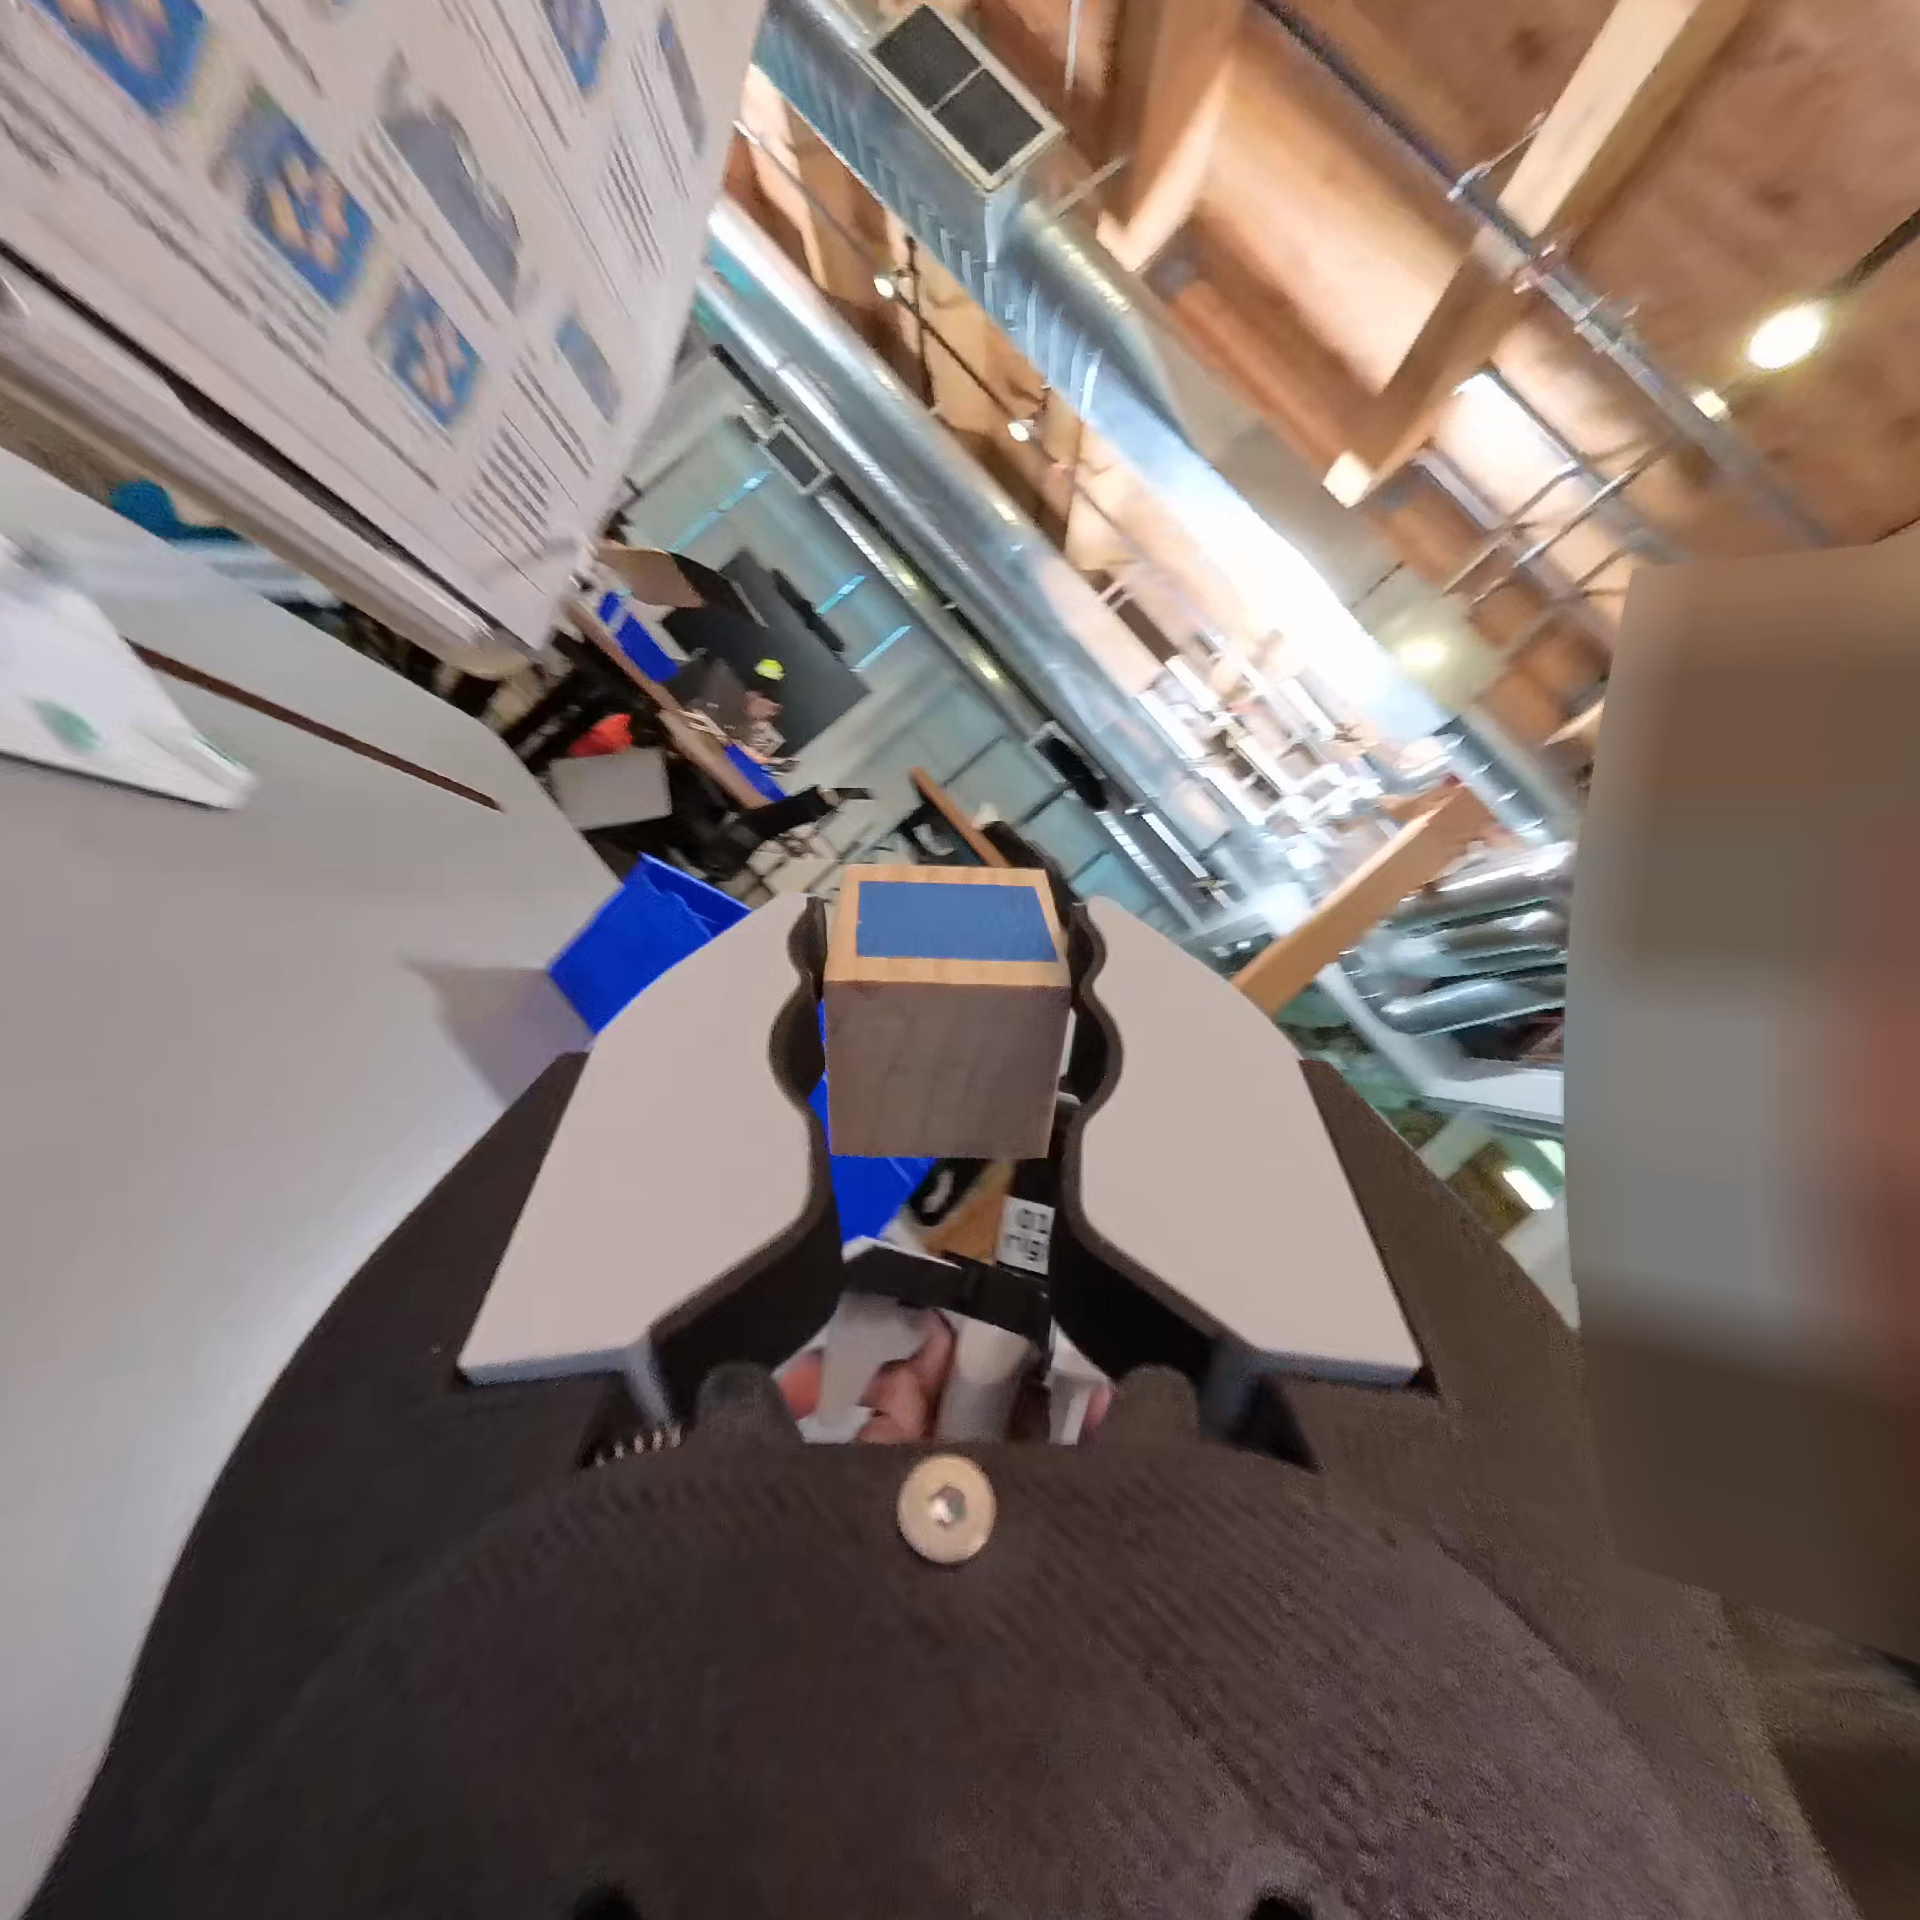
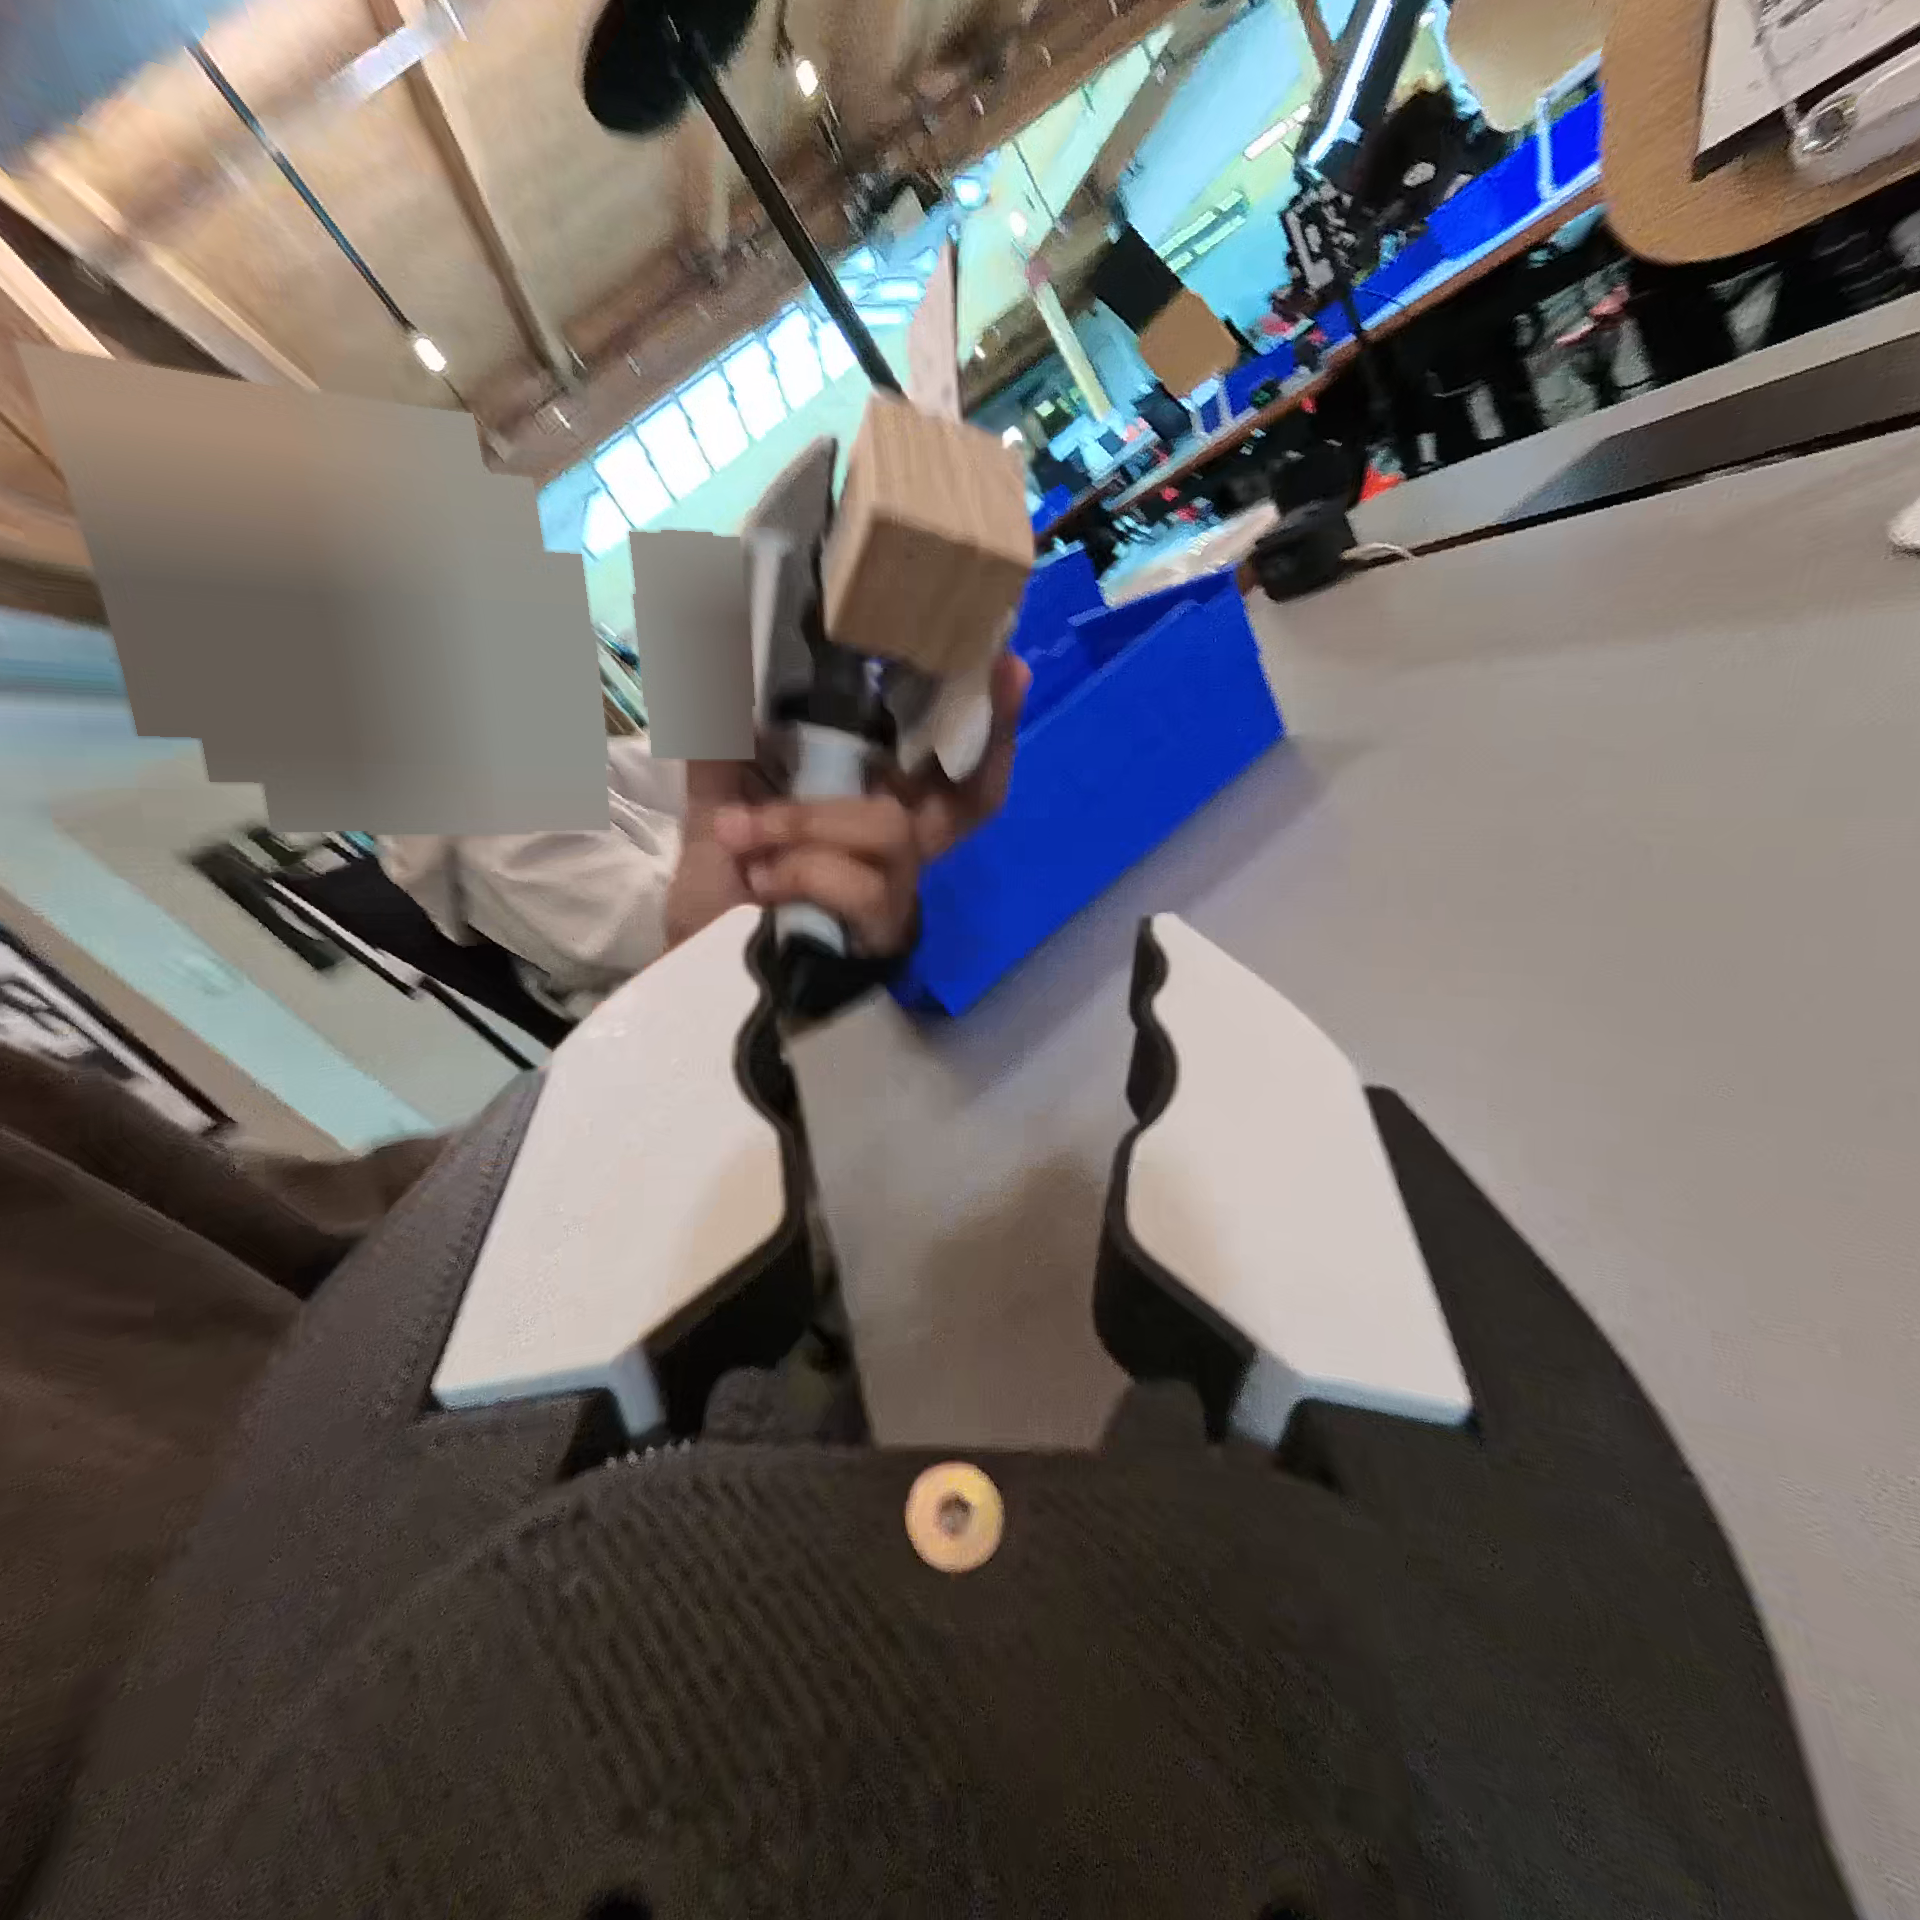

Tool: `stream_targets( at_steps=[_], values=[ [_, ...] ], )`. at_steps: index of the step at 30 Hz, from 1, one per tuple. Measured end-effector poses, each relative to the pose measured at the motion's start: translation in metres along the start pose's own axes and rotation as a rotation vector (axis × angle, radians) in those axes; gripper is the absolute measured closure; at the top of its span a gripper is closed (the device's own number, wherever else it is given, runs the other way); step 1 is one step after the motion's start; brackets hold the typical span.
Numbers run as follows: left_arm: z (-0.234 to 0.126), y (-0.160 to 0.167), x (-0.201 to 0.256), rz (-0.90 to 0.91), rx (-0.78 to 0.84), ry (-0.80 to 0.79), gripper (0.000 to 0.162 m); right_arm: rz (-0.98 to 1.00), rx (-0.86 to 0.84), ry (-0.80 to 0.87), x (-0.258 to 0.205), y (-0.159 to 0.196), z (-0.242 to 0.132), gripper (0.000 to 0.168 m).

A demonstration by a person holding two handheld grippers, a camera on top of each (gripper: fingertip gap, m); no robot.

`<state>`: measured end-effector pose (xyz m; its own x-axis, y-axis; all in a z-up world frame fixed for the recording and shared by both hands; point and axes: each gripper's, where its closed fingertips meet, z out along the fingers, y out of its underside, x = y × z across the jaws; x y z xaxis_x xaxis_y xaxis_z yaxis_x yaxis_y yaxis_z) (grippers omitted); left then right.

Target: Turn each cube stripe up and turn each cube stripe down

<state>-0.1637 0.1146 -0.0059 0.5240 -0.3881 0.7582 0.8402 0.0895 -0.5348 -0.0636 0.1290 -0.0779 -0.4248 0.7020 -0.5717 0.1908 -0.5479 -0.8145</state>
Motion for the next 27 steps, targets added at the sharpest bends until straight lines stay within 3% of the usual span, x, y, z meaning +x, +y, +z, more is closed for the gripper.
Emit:
stream_targets(
  at_steps=[4, 9, 14, 24, 27],
  values=[
    [0.009, 0.036, 0.003, -0.123, 0.024, 0.088, 0.118, 0.184, 0.099, -0.063, 0.001, -0.014, 0.005, 0.100],
    [0.020, 0.068, 0.012, -0.089, -0.005, 0.110, 0.118, 0.296, 0.145, -0.106, 0.005, -0.018, 0.014, 0.103],
    [0.018, 0.067, 0.012, -0.095, 0.047, 0.096, 0.118, 0.309, 0.183, -0.183, -0.006, -0.023, 0.015, 0.126],
    [0.018, 0.071, 0.013, -0.129, 0.055, 0.118, 0.118, 0.373, 0.229, -0.257, -0.010, -0.029, 0.012, 0.123],
    [0.021, 0.076, 0.009, -0.124, 0.034, 0.100, 0.118, 0.349, 0.225, -0.273, -0.015, -0.031, 0.011, 0.115]
  ],
)
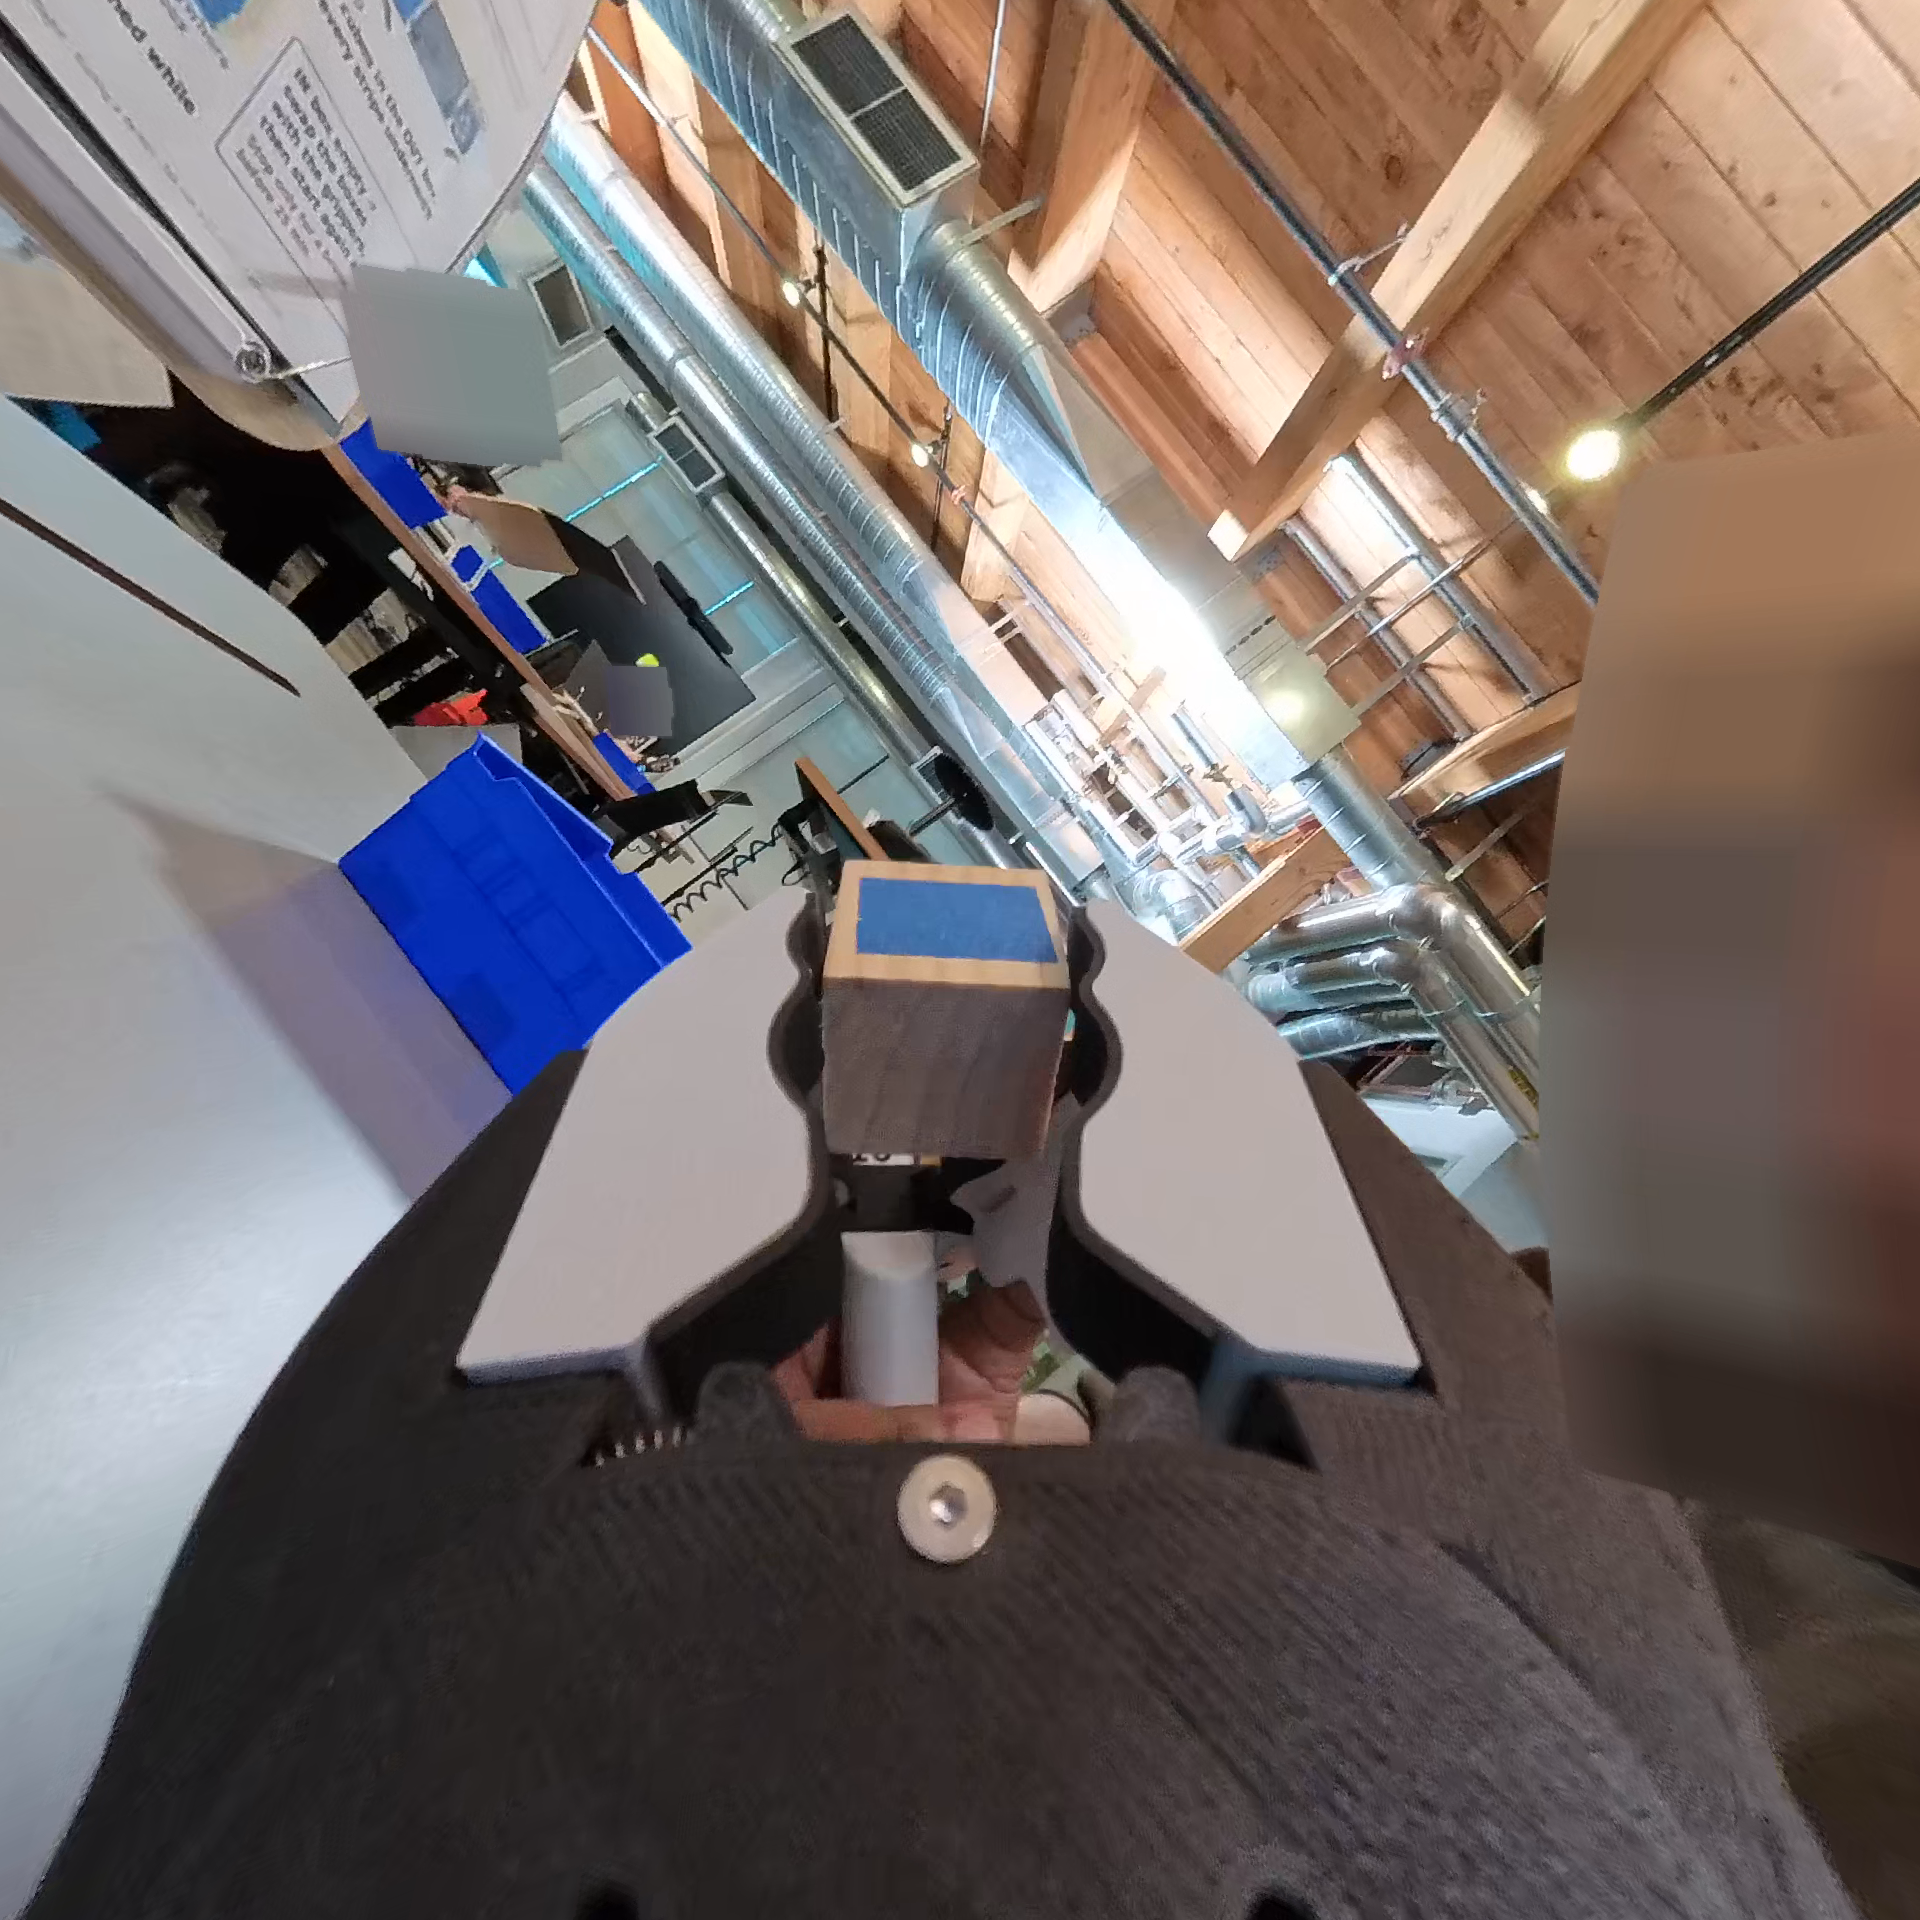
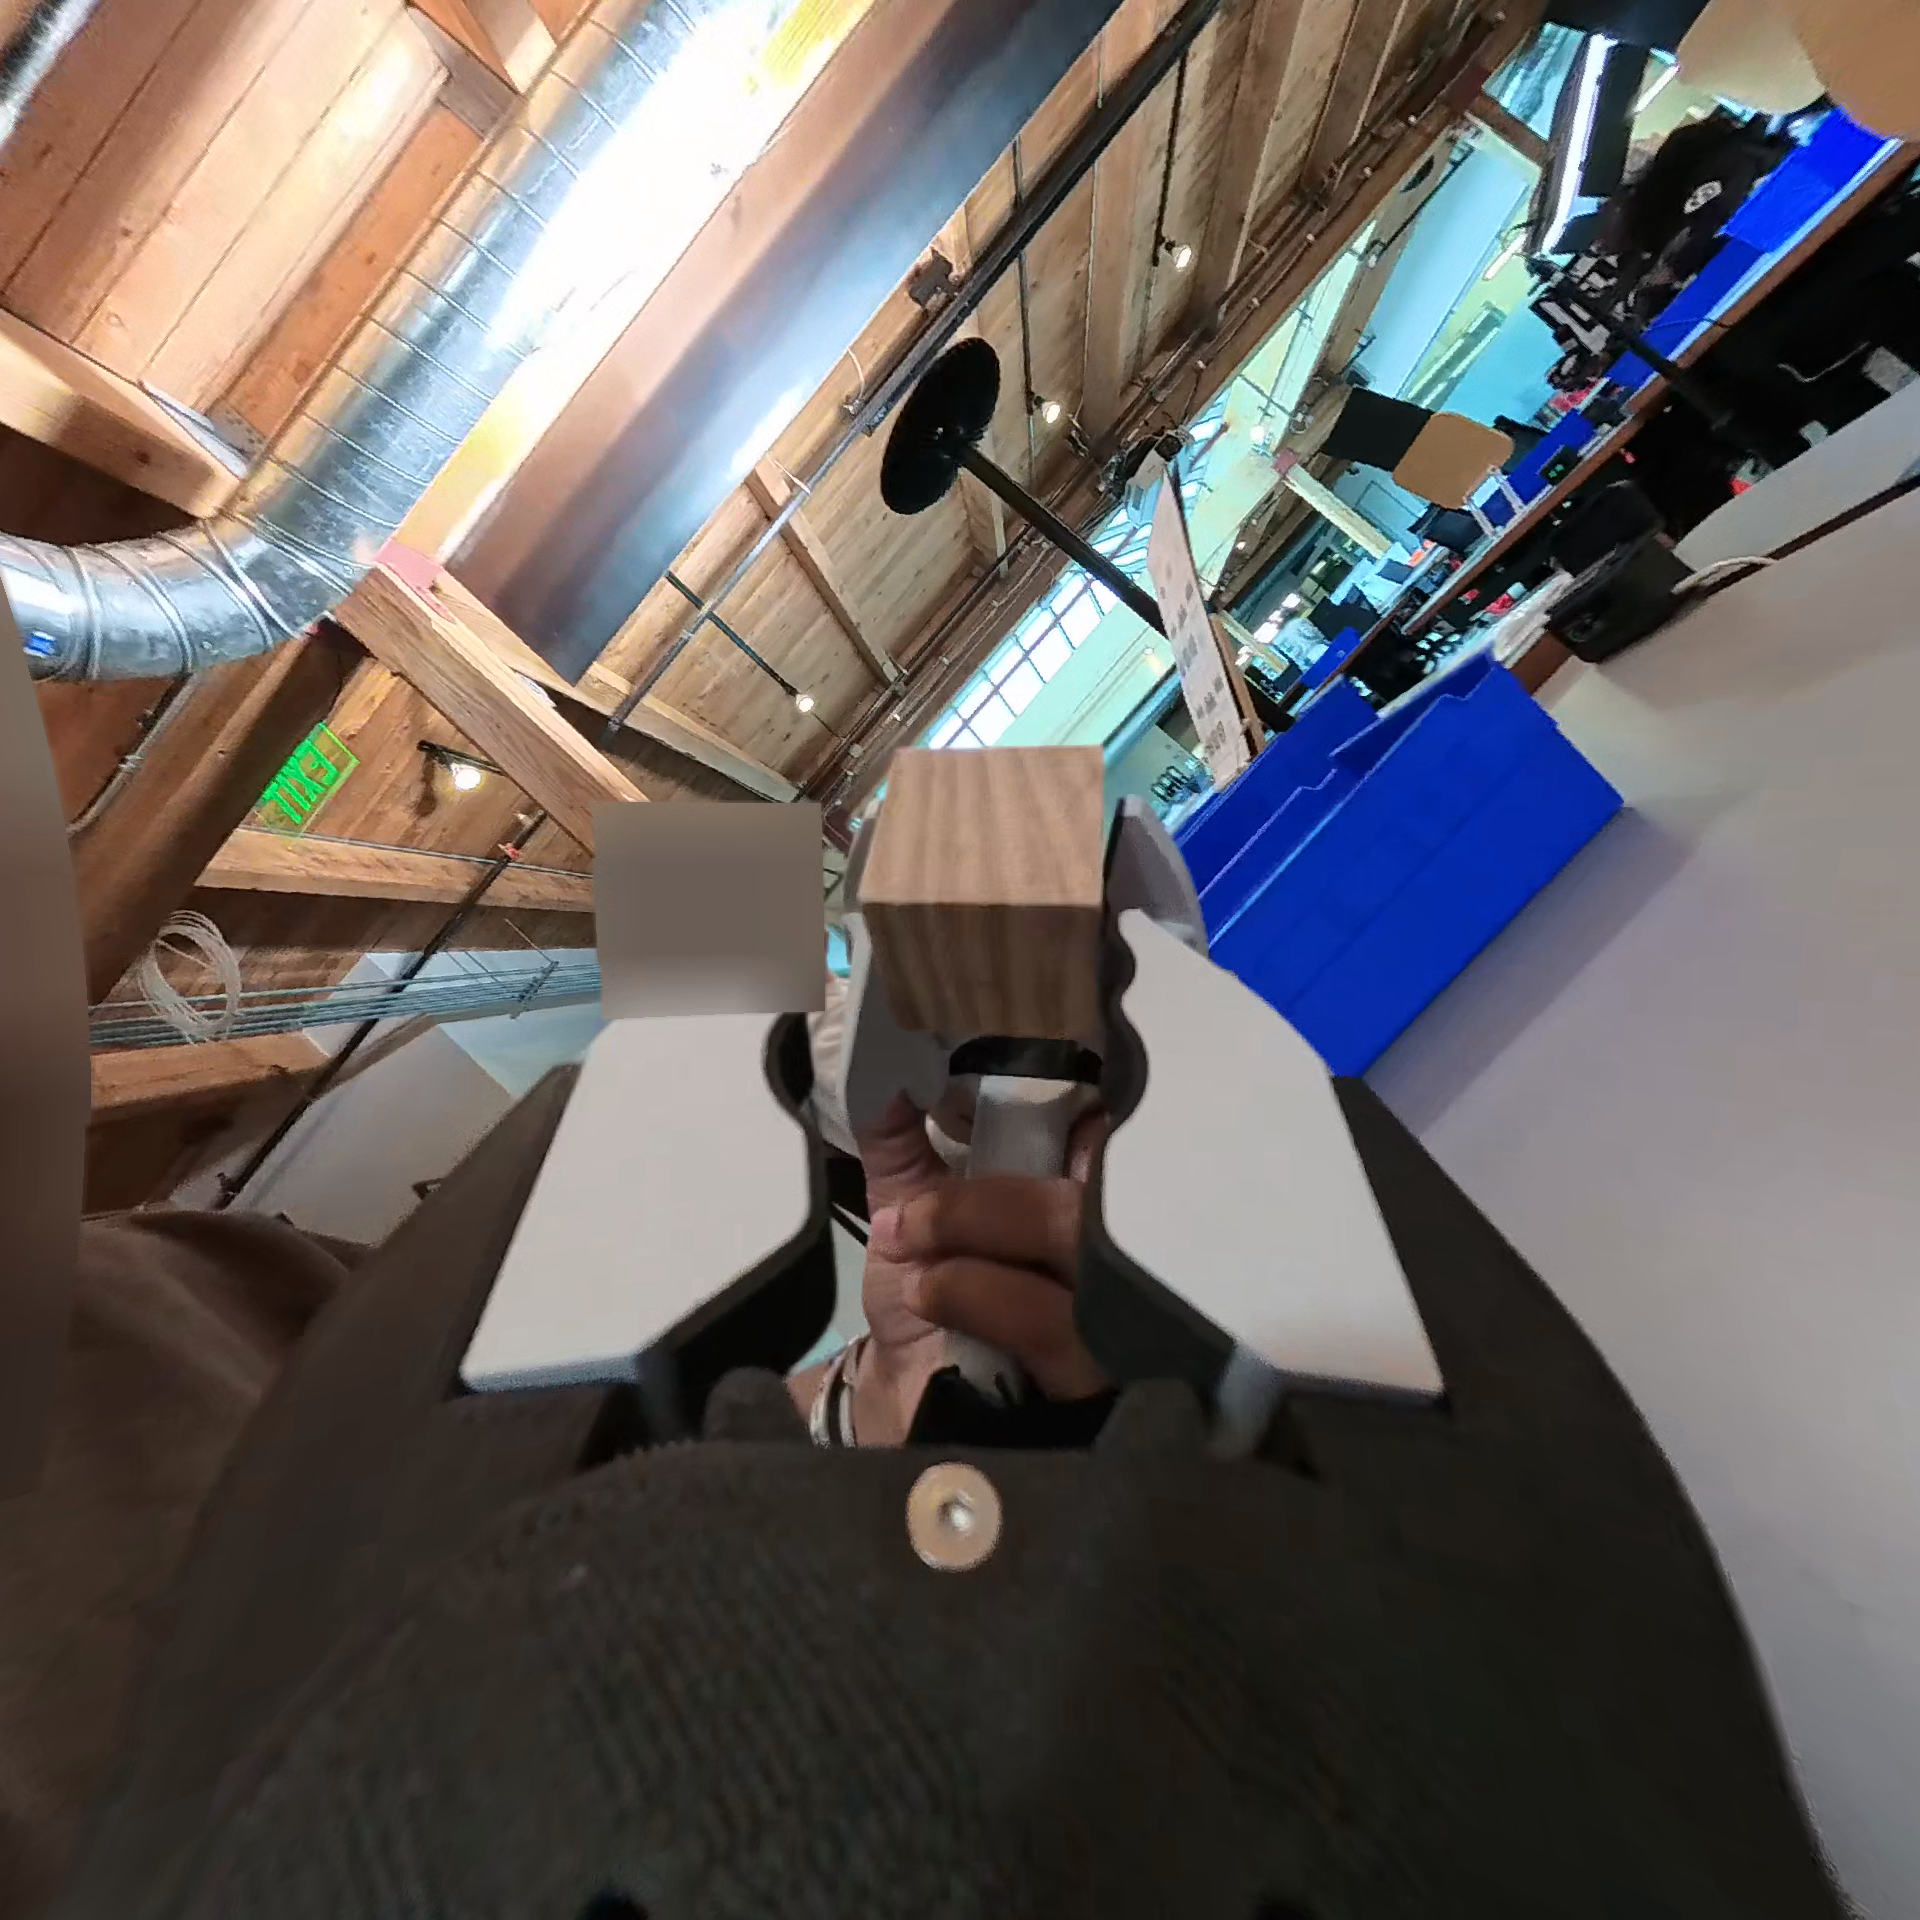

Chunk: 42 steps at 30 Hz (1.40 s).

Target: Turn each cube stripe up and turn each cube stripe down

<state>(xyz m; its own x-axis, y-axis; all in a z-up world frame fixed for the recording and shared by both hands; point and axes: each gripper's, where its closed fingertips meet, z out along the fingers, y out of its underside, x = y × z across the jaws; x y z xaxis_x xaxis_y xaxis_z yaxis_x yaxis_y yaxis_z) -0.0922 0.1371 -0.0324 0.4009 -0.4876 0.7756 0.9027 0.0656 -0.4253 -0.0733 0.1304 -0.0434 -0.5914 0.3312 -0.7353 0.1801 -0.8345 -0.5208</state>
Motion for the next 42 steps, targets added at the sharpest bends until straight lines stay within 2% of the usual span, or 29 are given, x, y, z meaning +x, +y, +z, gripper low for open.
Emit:
stream_targets(
  at_steps=[2, 10, 13, 15, 18, 20, 23, 26, 28, 31, 36, 42],
  values=[
    [0.003, 0.005, 0.001, -0.011, -0.012, 0.012, 0.118, -0.029, -0.004, 0.029, 0.002, 0.000, -0.001, 0.124],
    [0.007, 0.014, 0.001, 0.029, -0.064, 0.021, 0.118, -0.100, -0.031, 0.063, 0.001, -0.015, -0.006, 0.125],
    [0.005, 0.017, 0.000, 0.031, -0.077, 0.030, 0.113, -0.211, -0.016, 0.118, -0.006, -0.042, -0.012, 0.125],
    [0.003, 0.019, -0.004, 0.023, -0.098, 0.033, 0.111, -0.360, -0.014, 0.194, -0.011, -0.071, -0.022, 0.125],
    [0.004, 0.022, -0.012, 0.015, -0.128, 0.022, 0.111, -0.608, -0.020, 0.376, -0.017, -0.131, -0.046, 0.125],
    [0.007, 0.027, -0.018, 0.005, -0.165, 0.015, 0.111, -0.733, -0.047, 0.554, -0.016, -0.174, -0.074, 0.125],
    [0.012, 0.039, -0.025, -0.026, -0.216, 0.006, 0.111, -0.849, -0.177, 0.932, 0.002, -0.225, -0.140, 0.124],
    [0.017, 0.051, -0.027, -0.070, -0.257, 0.016, 0.111, -0.855, -0.344, 1.266, 0.026, -0.247, -0.213, 0.124],
    [0.021, 0.060, -0.029, -0.083, -0.287, 0.014, 0.111, -0.773, -0.474, 1.395, 0.047, -0.241, -0.252, 0.124],
    [0.025, 0.074, -0.032, -0.094, -0.342, 0.009, 0.111, -0.557, -0.656, 1.413, 0.077, -0.209, -0.285, 0.124],
    [0.028, 0.085, -0.034, -0.096, -0.376, 0.002, 0.111, -0.441, -0.857, 1.474, 0.109, -0.173, -0.313, 0.124],
    [0.028, 0.086, -0.037, -0.116, -0.380, -0.007, 0.111, -0.364, -0.931, 1.465, 0.121, -0.155, -0.321, 0.123]
  ],
)
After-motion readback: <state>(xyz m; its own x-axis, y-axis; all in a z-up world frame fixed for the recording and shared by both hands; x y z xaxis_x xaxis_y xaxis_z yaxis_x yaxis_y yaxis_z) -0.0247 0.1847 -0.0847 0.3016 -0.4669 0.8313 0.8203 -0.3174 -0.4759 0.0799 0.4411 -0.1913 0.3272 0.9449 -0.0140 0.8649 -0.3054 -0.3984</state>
